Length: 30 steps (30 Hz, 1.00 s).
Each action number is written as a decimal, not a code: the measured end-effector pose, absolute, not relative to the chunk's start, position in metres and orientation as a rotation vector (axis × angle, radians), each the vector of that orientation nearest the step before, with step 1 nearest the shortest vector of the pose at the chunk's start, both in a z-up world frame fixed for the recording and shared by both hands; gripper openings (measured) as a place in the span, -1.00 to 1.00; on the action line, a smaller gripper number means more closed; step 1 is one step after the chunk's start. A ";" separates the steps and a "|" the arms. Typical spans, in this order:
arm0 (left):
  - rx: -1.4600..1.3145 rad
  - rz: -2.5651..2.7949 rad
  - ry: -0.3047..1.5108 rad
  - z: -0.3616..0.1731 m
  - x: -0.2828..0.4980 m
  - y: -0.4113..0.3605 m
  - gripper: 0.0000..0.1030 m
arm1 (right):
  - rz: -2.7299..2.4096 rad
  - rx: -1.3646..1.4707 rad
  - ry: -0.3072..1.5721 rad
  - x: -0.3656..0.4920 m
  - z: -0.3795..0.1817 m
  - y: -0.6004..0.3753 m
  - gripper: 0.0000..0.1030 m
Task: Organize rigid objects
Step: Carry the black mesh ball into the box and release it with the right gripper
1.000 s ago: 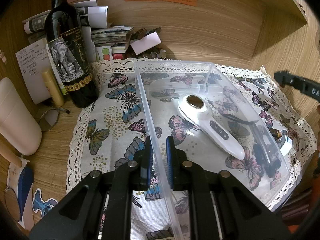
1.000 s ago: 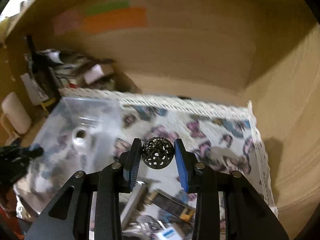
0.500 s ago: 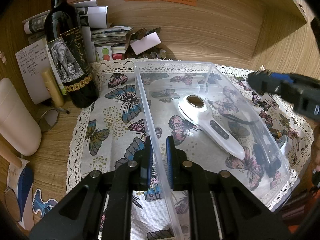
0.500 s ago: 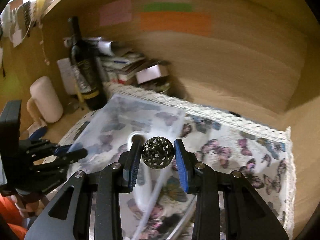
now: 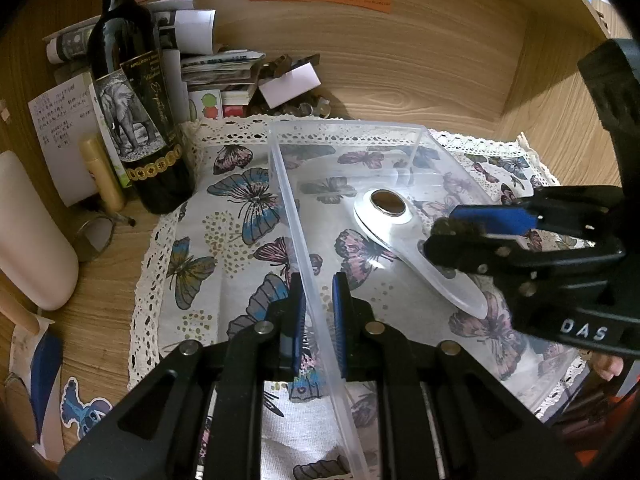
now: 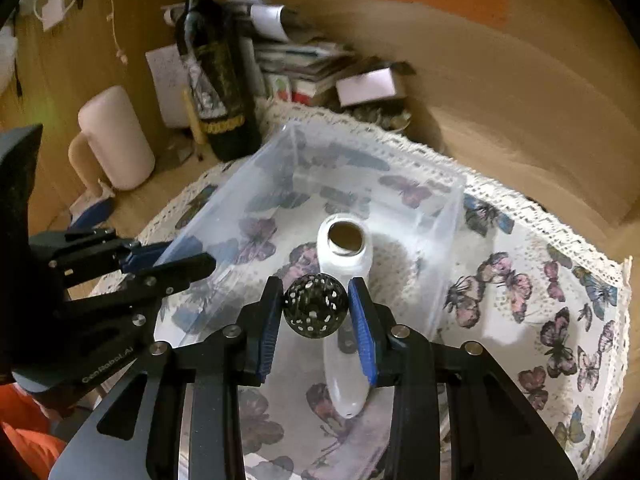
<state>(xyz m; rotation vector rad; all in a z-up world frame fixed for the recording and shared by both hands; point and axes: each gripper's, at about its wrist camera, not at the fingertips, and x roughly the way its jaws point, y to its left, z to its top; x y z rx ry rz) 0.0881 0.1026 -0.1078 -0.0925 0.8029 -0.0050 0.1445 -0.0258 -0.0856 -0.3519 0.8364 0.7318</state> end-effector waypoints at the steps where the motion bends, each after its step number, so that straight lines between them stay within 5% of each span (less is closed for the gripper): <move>1: -0.093 -0.005 0.803 -0.108 0.088 0.103 -0.75 | 0.735 -0.353 0.843 0.144 -0.087 -0.025 -0.40; 16: -0.085 -0.007 0.803 -0.108 0.088 0.101 -0.75 | 0.653 -0.305 0.724 0.138 -0.055 -0.056 0.04; 30: -0.084 -0.006 0.801 -0.108 0.089 0.100 -0.75 | 0.349 -0.233 0.721 0.155 -0.044 -0.157 0.15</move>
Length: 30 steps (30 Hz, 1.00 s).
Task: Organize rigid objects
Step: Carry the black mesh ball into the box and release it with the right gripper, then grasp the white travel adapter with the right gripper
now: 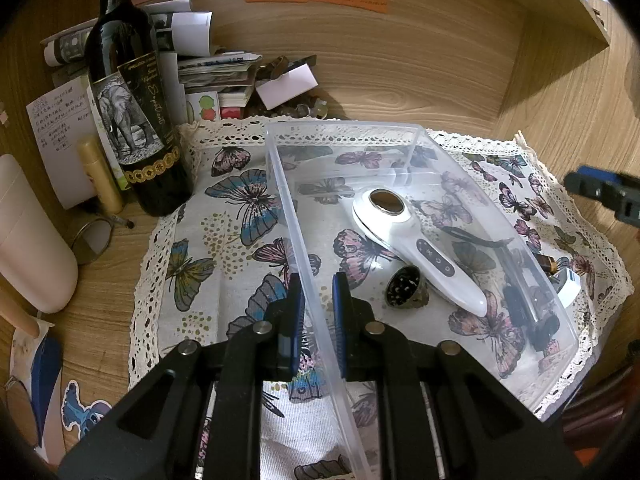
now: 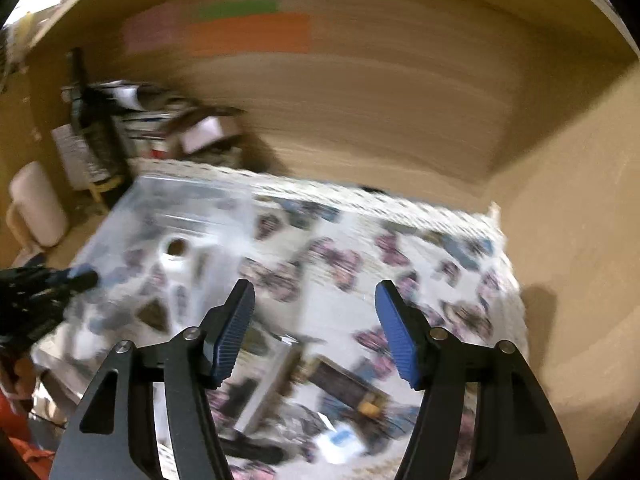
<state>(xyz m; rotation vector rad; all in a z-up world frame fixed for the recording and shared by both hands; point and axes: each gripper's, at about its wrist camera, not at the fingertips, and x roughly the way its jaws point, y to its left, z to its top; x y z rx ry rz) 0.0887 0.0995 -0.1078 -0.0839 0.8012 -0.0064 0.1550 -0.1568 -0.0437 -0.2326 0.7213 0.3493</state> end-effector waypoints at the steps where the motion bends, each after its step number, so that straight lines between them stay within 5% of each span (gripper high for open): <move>1: -0.084 -0.006 0.801 -0.108 0.089 0.100 -0.75 | 0.327 -0.221 0.736 0.157 -0.047 -0.165 0.15; 19: -0.064 -0.002 0.805 -0.107 0.090 0.098 -0.75 | 0.293 -0.052 0.943 0.130 -0.128 -0.214 0.15; 22: -0.061 -0.001 0.805 -0.108 0.091 0.099 -0.75 | 0.297 -0.020 0.974 0.131 -0.139 -0.218 -0.17; 30: -0.062 -0.002 0.805 -0.108 0.090 0.099 -0.75 | 0.304 -0.017 0.909 0.128 -0.122 -0.218 -0.16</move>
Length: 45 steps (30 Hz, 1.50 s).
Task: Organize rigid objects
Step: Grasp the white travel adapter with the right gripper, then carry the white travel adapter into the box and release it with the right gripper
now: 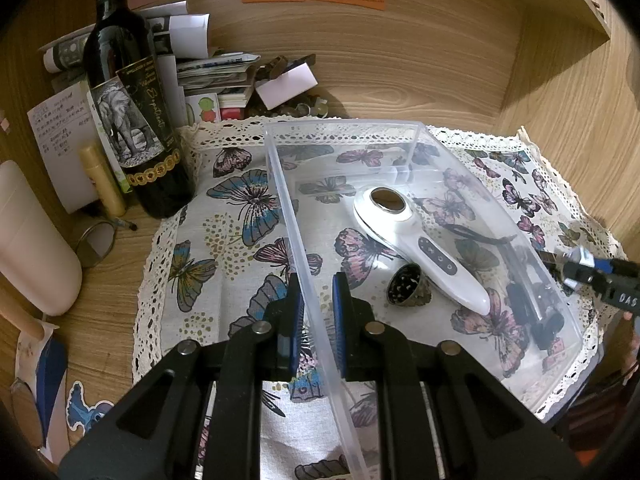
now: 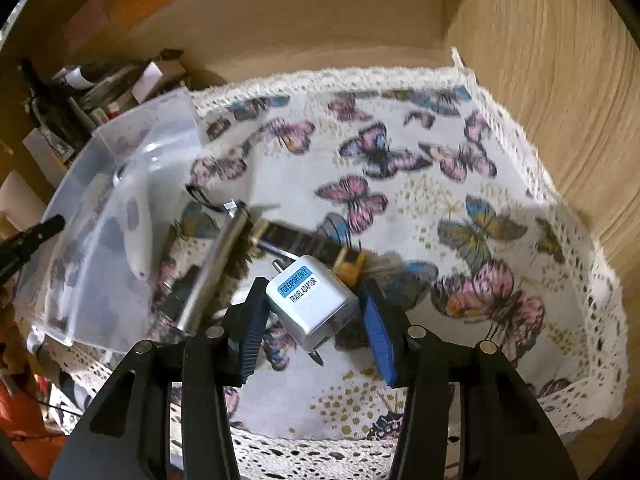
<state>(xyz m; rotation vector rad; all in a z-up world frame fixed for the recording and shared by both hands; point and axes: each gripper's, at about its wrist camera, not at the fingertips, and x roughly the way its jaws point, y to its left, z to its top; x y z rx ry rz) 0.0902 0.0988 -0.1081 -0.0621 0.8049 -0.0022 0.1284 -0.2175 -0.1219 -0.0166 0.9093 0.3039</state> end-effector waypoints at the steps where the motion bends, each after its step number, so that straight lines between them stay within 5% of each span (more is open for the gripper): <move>1: -0.062 -0.002 0.805 -0.108 0.090 0.099 -0.75 | 0.306 -0.023 0.895 0.128 -0.117 -0.216 -0.17; 23: -0.066 -0.007 0.801 -0.108 0.088 0.098 -0.75 | 0.531 -0.129 0.675 0.133 -0.043 -0.131 -0.16; 45: -0.069 -0.008 0.800 -0.108 0.088 0.097 -0.74 | 0.705 -0.243 0.824 0.132 -0.088 -0.060 -0.16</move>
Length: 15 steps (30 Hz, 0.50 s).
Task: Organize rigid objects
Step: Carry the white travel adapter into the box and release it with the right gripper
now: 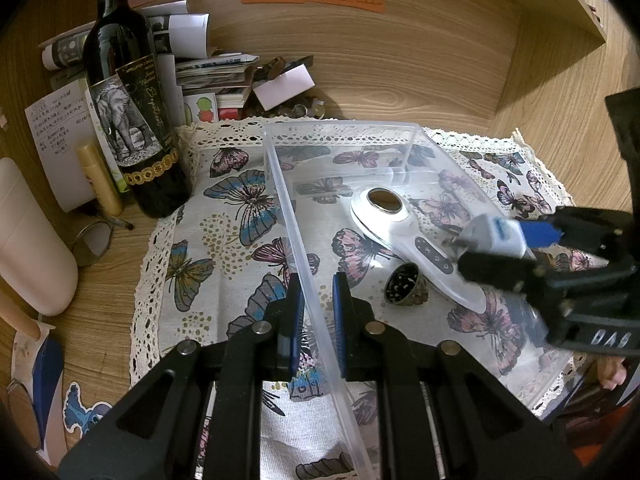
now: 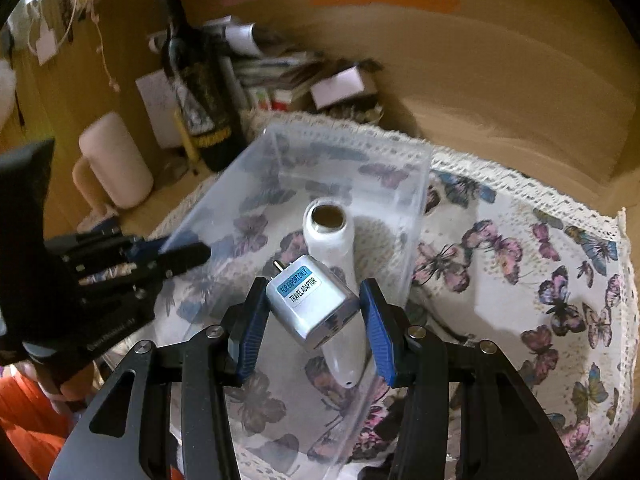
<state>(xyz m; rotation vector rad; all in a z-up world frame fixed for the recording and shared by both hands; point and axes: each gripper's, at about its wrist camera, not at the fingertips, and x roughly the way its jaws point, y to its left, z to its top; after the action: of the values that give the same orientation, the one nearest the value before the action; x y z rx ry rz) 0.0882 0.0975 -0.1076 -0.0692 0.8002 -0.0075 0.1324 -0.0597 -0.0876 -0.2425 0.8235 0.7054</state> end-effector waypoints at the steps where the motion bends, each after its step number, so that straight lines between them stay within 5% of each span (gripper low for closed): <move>1: -0.069 -0.008 0.801 -0.108 0.088 0.097 -0.74 | 0.711 -0.253 0.831 0.132 -0.091 -0.057 -0.16; 15: -0.069 -0.008 0.800 -0.107 0.088 0.096 -0.74 | 0.692 -0.251 0.789 0.129 -0.076 -0.061 -0.16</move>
<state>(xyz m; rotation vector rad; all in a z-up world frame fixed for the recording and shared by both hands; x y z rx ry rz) 0.0884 0.0964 -0.1074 -0.0692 0.7996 -0.0081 0.1287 -0.0614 -0.0763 -0.2506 0.7890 0.6917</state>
